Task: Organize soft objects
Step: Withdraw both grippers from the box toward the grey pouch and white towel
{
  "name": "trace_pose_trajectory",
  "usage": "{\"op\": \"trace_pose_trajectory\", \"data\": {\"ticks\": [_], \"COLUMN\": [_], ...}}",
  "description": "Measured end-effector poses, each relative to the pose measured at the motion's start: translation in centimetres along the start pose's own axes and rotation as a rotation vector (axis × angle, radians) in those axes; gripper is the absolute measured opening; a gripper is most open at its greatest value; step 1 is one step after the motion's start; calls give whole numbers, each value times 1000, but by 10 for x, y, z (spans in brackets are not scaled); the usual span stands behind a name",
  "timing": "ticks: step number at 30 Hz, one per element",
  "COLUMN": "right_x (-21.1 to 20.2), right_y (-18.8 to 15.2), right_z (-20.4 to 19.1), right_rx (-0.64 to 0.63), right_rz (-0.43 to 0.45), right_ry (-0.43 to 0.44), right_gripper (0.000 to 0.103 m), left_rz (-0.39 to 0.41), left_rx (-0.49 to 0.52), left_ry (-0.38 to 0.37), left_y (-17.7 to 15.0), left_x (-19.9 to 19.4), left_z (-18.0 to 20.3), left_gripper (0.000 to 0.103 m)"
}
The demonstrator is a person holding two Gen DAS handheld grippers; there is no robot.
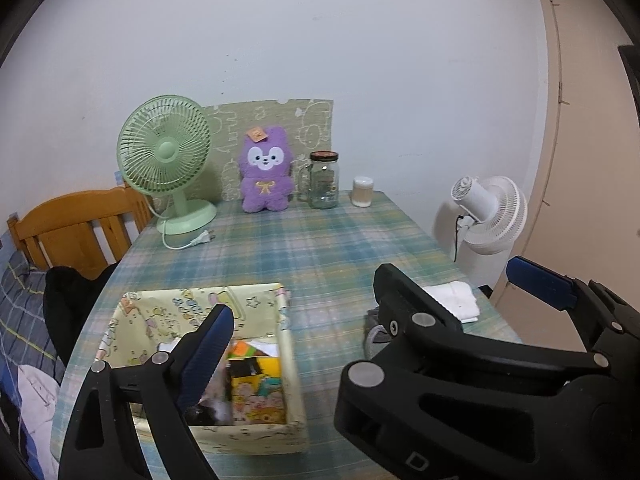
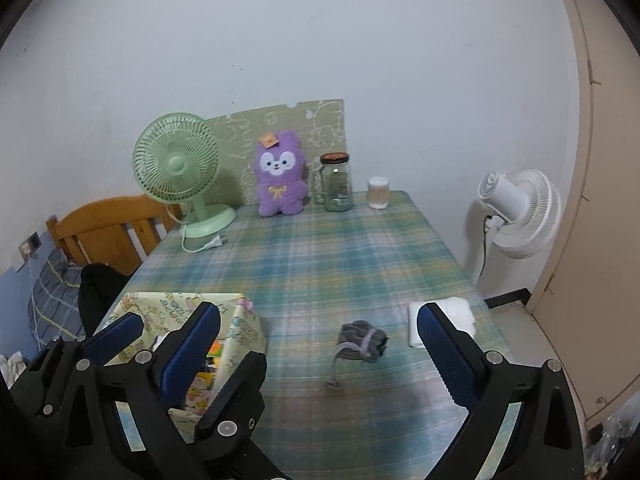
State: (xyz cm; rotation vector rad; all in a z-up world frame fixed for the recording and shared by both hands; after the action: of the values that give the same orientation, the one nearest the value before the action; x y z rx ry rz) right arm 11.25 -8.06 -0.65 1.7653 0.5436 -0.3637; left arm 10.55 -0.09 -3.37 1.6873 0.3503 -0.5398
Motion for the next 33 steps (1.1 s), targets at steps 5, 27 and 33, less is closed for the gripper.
{"op": "trace_pose_trajectory", "data": {"ticks": [5, 27, 33], "right_x": [-6, 3, 15], "right_y": [4, 4, -2], "right_z": [16, 68, 81], "right_rx": [3, 12, 8], "right_rz": [16, 18, -2], "right_ry": [-7, 6, -1], "right_gripper": [100, 100, 100], "left_rz": [10, -4, -35], "left_rx": [3, 32, 10], "left_ry": [-13, -34, -33], "left_y": [4, 6, -1], "left_x": [0, 22, 36], "left_z": [16, 65, 71], "left_gripper": [93, 98, 103]}}
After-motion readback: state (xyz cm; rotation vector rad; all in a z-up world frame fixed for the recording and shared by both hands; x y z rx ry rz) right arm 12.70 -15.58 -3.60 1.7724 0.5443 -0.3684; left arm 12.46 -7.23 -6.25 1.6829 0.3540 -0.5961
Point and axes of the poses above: each gripper's, at about its wrist camera, not at the fingertips, and x roughly the way its jaws point, z to its right, y to its top, the point moved 7 cm from there along x, roughly the way its jaws point, and after that the axes turned 10 degrees about x, right-handed, at the moved point
